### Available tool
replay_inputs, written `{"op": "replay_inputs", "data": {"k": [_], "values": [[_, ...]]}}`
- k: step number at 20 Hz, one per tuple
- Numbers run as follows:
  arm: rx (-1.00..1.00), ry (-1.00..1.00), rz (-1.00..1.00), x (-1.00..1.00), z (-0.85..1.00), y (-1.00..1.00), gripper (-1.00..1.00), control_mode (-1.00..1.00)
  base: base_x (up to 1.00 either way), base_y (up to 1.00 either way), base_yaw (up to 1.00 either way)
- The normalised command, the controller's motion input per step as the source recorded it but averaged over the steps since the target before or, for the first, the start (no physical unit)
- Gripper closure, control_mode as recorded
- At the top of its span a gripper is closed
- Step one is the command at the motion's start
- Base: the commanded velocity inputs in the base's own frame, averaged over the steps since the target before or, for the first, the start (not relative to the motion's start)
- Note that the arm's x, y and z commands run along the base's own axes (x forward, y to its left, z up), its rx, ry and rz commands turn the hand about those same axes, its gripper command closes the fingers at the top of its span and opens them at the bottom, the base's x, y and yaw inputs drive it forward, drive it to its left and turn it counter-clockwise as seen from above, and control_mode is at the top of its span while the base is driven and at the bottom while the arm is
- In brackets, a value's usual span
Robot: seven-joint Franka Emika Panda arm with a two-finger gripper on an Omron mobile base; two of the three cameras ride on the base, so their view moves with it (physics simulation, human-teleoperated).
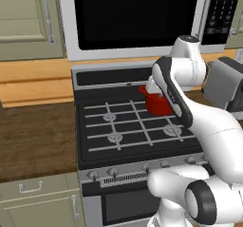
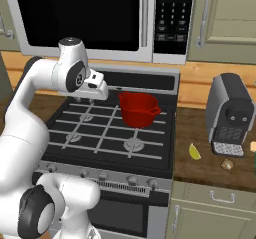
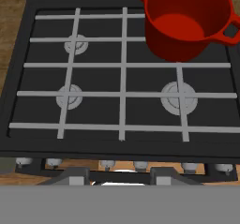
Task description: Put the mushroom and lemon wedge in the pot. Retrieve the spatula and lightly stir the vegetables in the pot.
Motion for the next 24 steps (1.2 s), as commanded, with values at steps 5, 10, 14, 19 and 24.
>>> {"op": "replay_inputs", "data": {"k": [5, 10, 14, 19, 24], "values": [[0.0, 0.0, 0.0, 0.0, 0.0, 0.0, -1.0, 1.0, 0.0, 0.0, 0.0], [0.0, 0.0, 0.0, 0.0, 0.0, 0.0, -1.0, 1.0, 0.0, -0.45, 0.0], [0.0, 0.0, 0.0, 0.0, 0.0, 0.0, -1.0, 1.0, 0.0, -0.81, 0.0], [0.0, 0.0, 0.0, 0.0, 0.0, 0.0, -1.0, 1.0, 0.0, -0.74, 0.0], [0.0, 0.0, 0.0, 0.0, 0.0, 0.0, -1.0, 1.0, 0.0, -0.69, 0.0]]}}
